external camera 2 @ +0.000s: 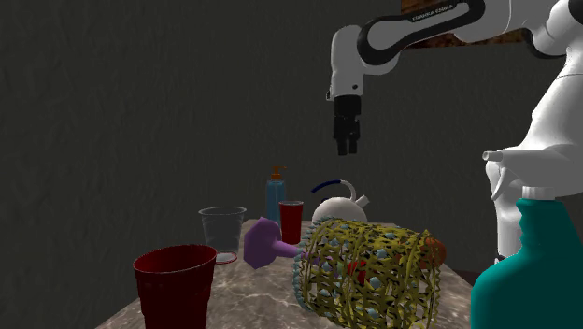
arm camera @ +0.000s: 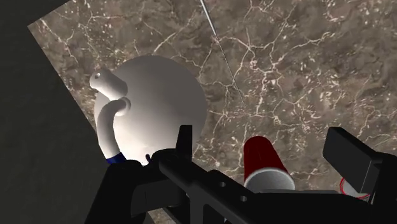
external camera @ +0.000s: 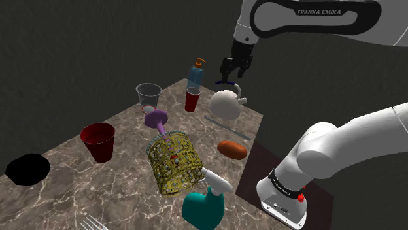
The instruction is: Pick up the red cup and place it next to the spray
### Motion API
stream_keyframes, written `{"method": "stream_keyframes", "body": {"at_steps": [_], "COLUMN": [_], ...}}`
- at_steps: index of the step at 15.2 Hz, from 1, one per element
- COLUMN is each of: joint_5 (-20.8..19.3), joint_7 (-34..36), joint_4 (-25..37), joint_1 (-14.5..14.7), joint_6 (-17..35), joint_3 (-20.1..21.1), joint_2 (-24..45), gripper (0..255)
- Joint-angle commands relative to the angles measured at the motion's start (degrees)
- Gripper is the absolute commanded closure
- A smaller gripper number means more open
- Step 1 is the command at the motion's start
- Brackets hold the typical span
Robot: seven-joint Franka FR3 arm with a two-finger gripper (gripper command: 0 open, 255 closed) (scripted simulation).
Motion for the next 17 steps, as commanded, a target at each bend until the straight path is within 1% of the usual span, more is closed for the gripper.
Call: {"method": "stream_keyframes", "body": {"at_steps": [1, 8, 15, 16, 17], "joint_5": [0.1, 0.1, -0.9, -1.0, -1.0], "joint_7": [1.2, 5.6, 9.6, 10.0, 10.0], "joint_4": [1.4, 9.6, 21.4, 22.6, 22.1], "joint_1": [0.1, 0.8, 1.9, 2.0, 2.0], "joint_6": [2.8, 8.5, 10.8, 10.9, 11.6], "joint_3": [0.5, 2.7, 3.8, 3.9, 3.8], "joint_2": [4.7, 20.4, 36.4, 37.8, 38.0], "gripper": [0, 0, 0, 0, 0]}}
